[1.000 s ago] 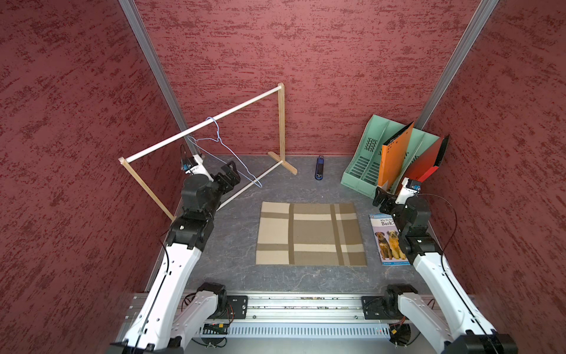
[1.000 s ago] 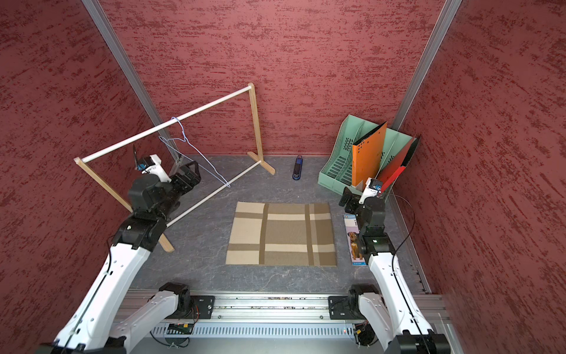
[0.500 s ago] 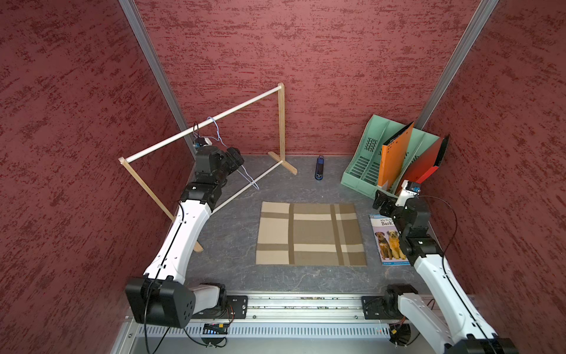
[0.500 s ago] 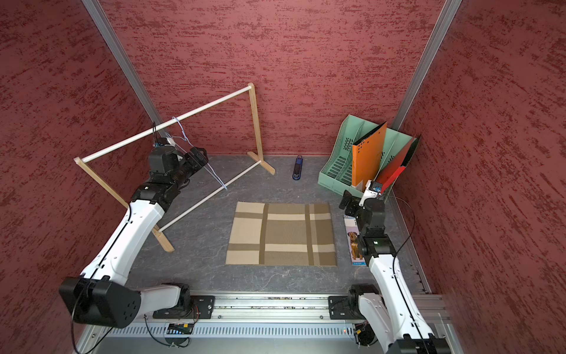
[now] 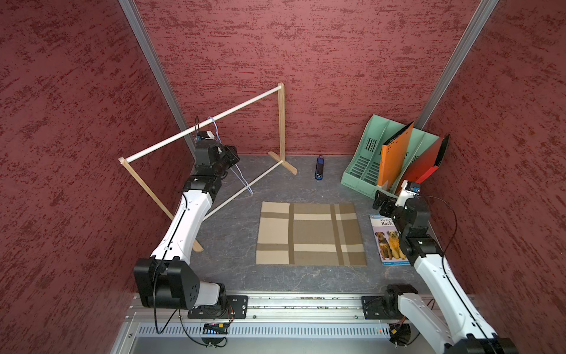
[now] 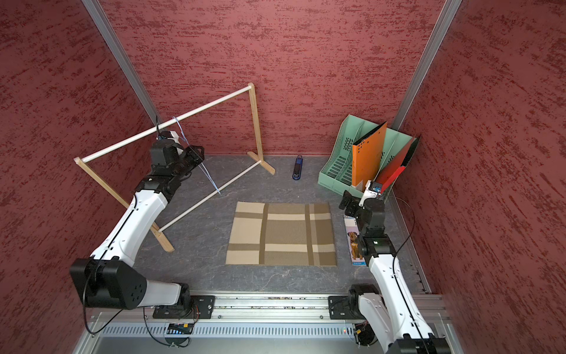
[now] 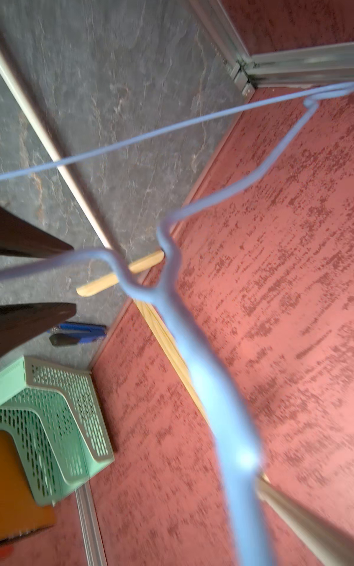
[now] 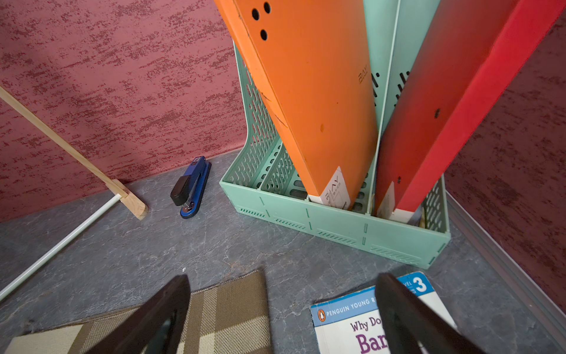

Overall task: Hang the scarf on the hanger
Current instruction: Pick up the hanger from the clothesline.

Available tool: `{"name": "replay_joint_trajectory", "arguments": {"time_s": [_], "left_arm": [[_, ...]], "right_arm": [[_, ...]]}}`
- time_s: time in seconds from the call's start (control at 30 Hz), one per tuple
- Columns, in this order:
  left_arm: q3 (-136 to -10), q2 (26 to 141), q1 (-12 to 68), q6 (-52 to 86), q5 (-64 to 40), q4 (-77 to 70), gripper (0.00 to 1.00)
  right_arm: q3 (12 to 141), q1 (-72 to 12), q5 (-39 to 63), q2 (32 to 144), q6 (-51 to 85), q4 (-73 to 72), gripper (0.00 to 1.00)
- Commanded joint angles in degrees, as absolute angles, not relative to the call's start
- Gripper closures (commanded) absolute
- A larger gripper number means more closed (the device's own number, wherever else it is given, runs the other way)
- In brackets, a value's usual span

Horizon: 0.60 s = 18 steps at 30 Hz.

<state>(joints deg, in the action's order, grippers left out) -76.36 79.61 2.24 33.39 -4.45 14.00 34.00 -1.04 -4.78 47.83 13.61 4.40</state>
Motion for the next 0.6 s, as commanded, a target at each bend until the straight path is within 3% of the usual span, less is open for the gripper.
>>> {"name": "replay_joint_trajectory", "arguments": {"time_s": [0.0, 0.13, 0.57], "left_arm": [[-77.9, 79.1, 2.3, 31.8, -6.4, 12.3, 0.86], [-78.6, 78.7, 2.5, 31.7, -6.7, 12.4, 1.00], [-79.7, 76.4, 6.5, 26.4, -6.2, 12.7, 1.00]], "right_arm": [[33.2, -1.4, -5.1, 48.1, 14.1, 3.7, 0.01], [33.0, -1.4, -4.9, 48.3, 14.4, 3.4, 0.01], [32.6, -1.4, -4.8, 48.5, 14.4, 3.3, 0.01]]}}
